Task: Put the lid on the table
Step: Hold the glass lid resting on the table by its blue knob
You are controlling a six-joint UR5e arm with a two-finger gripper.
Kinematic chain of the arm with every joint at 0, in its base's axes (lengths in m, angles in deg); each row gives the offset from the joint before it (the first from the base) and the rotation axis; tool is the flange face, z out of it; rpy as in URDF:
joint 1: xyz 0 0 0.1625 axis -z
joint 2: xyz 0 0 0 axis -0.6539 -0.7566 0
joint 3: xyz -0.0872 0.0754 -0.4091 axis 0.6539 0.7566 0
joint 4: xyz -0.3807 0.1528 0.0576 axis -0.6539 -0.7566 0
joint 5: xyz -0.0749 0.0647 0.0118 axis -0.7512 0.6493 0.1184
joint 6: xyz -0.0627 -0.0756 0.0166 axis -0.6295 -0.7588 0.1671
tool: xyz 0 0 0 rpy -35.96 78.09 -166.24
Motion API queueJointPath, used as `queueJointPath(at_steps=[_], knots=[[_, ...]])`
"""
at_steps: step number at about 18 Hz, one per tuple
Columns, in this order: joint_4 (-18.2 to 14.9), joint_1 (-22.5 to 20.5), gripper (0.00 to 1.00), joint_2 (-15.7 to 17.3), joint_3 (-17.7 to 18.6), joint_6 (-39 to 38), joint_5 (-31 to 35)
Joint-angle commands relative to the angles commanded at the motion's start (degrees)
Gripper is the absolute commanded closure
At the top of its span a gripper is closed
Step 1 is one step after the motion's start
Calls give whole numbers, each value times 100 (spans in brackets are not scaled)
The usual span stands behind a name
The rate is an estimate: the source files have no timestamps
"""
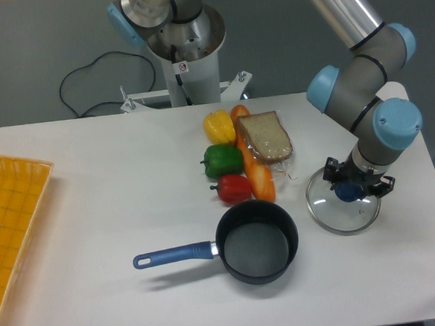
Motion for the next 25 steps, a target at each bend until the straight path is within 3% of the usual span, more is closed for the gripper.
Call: queueJointPath(at_steps=[25], knots=[[18,0,41,-9,9,18,0]])
